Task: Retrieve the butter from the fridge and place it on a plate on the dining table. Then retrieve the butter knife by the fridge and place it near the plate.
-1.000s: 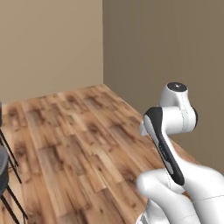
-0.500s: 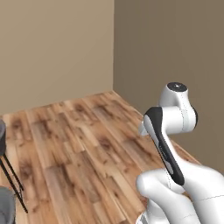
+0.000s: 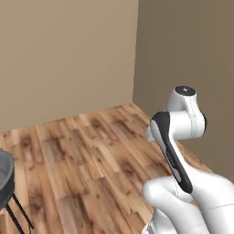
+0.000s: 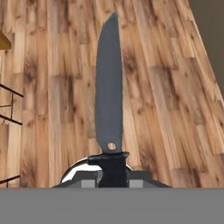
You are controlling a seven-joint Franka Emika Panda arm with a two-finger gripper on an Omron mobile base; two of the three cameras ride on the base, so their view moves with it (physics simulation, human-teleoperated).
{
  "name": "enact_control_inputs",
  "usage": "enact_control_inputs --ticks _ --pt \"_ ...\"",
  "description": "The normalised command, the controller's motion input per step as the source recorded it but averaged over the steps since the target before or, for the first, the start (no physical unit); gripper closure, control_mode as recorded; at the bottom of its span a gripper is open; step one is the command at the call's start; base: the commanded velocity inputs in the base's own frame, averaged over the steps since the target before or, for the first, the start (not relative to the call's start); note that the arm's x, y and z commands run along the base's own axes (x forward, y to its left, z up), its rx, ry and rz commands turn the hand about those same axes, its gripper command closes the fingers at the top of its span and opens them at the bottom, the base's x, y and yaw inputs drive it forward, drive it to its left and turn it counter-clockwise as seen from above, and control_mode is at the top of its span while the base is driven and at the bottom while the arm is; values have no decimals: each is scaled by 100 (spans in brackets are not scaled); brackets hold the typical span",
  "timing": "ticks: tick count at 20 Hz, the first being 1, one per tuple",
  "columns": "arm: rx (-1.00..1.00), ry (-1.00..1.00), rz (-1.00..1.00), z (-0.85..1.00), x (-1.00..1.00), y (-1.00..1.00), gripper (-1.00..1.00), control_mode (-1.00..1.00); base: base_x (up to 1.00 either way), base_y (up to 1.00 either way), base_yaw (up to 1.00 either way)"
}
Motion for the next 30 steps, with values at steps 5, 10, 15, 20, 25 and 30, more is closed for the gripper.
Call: enact_control_inputs --ticks 5,10,15,20,25,30 --pt "0 0 0 0 0 0 100 100 100 0 22" --pt "0 0 0 0 0 0 100 100 100 -16 33" --pt "0 0 0 0 0 0 100 100 100 -39 37" --pt "0 0 0 0 0 0 100 100 100 -42 42" --pt "0 0 0 0 0 0 100 100 100 -49 48" --pt "0 0 0 0 0 0 100 100 98 -49 52"
